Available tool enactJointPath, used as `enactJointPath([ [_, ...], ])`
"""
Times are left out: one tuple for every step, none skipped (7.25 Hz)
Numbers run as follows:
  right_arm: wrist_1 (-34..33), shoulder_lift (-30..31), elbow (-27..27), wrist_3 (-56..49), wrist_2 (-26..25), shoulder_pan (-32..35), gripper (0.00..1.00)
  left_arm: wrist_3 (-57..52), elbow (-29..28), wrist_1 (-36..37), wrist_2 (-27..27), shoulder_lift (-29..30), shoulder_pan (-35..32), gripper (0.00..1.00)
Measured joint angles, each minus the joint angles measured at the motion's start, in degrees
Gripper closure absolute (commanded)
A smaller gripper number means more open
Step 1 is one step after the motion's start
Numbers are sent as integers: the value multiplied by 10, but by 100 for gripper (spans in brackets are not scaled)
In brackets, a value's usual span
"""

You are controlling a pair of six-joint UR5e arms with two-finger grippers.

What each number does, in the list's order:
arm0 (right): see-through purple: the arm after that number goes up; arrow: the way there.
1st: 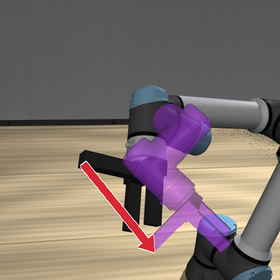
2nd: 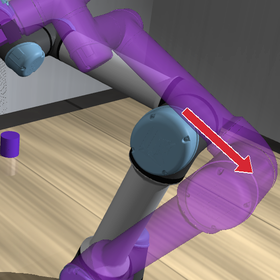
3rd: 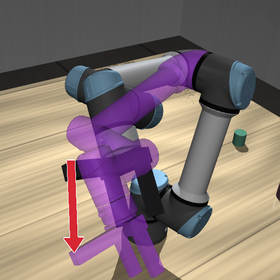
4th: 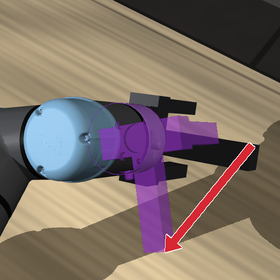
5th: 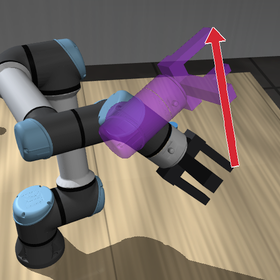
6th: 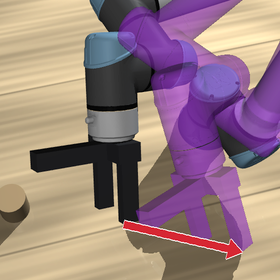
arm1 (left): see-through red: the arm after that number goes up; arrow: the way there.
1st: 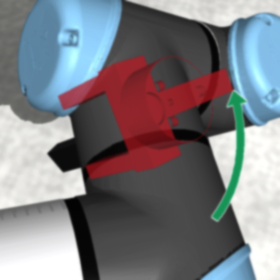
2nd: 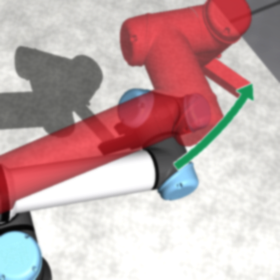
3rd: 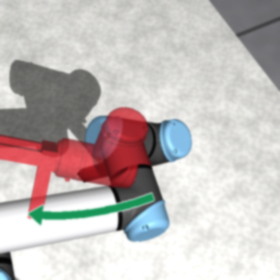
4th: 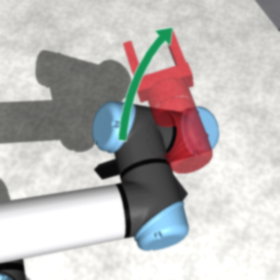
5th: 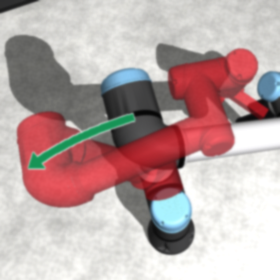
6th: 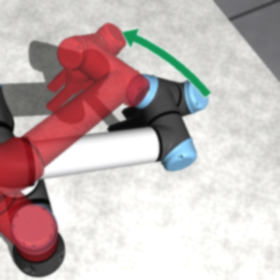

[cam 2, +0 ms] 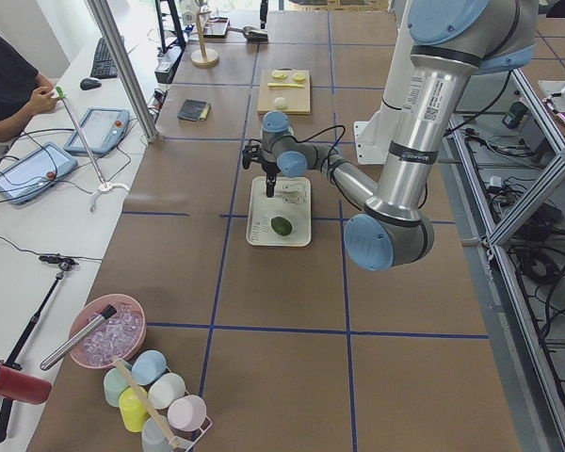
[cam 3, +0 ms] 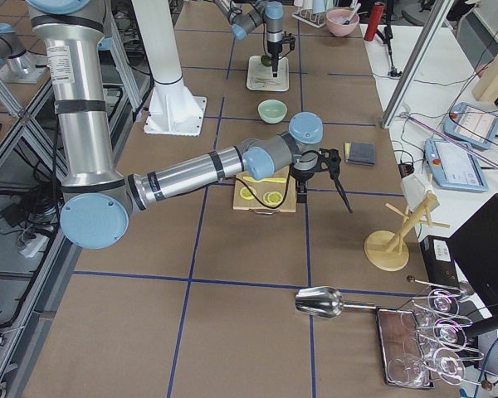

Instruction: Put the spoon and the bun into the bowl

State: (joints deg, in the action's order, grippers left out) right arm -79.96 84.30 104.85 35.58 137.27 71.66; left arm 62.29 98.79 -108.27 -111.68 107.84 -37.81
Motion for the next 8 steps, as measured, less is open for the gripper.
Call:
enactJointPath([
  [0,-1,6,11,0,-7,0,0,-8,-2,5,1,6,10],
  [1,-4,9,18,-1,-12,0,1,-11,-2,7,3,10,13],
  [1,-7,10,25,-1,-17,0,1,-12,-3,8,5,12,17],
  [1,-8,12,30,-1,-20,0,2,-13,-3,8,7,14,19],
  [1,-9,13,32,-1,-21,0,2,-13,-3,8,7,16,21],
  [1,-9,14,33,-2,-22,0,3,-14,-3,8,7,19,23],
  [1,-10,16,35,-6,-26,0,3,-15,-3,8,7,20,26],
  [0,-12,20,42,-12,-33,0,2,-17,-3,8,7,22,29],
])
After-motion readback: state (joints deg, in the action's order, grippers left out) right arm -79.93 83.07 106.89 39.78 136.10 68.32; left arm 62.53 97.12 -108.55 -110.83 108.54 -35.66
